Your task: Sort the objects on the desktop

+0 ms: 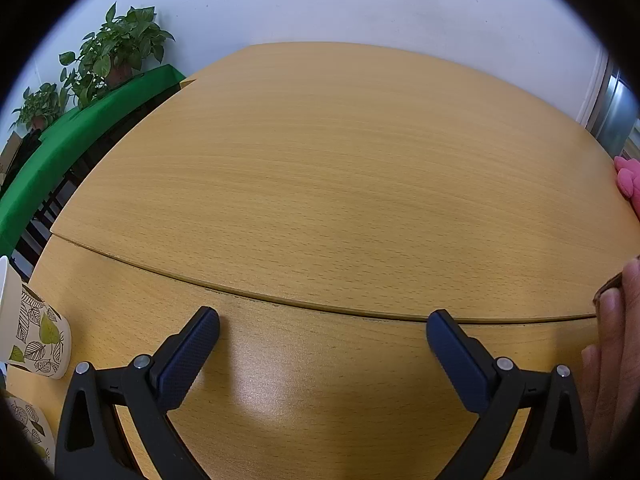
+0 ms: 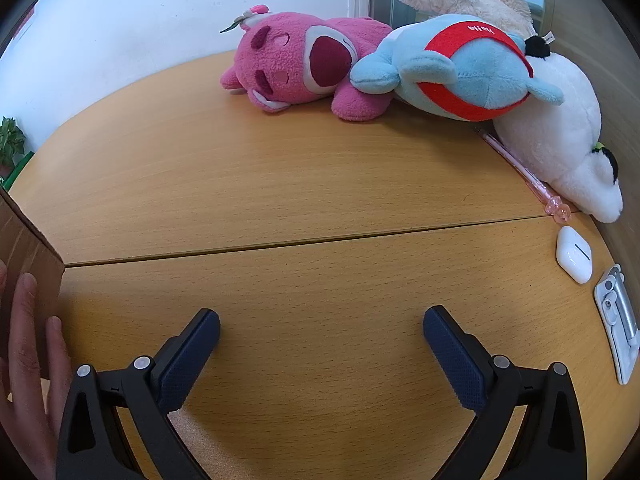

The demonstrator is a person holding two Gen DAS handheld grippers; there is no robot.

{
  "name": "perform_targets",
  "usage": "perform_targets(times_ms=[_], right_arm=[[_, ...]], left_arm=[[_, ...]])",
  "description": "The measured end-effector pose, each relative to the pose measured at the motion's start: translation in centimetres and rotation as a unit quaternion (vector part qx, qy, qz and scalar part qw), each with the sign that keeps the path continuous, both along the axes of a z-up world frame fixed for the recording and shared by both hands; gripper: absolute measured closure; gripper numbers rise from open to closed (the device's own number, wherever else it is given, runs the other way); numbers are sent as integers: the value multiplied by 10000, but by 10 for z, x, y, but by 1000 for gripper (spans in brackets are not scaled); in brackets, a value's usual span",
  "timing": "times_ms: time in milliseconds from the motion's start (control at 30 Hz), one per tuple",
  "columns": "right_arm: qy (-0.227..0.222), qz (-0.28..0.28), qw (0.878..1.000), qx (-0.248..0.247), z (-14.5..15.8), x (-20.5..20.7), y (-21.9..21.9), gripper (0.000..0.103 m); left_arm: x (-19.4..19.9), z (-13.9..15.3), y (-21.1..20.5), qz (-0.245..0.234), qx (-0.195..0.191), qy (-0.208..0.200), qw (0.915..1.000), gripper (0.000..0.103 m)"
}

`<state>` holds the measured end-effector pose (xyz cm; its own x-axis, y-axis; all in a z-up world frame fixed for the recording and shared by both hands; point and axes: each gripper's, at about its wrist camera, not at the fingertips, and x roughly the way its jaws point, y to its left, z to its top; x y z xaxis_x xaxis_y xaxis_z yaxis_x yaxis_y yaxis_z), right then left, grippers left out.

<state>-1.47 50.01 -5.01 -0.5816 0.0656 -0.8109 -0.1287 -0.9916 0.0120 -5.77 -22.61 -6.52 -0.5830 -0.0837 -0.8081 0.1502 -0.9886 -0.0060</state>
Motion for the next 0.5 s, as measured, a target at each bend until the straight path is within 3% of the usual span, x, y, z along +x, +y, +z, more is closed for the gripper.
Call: perform_targets(times_ms=[500], right_arm=[[8, -2, 10000, -1, -1, 0, 0, 0]], left_arm=[[-1, 0, 0, 0, -1, -1, 10000, 0]])
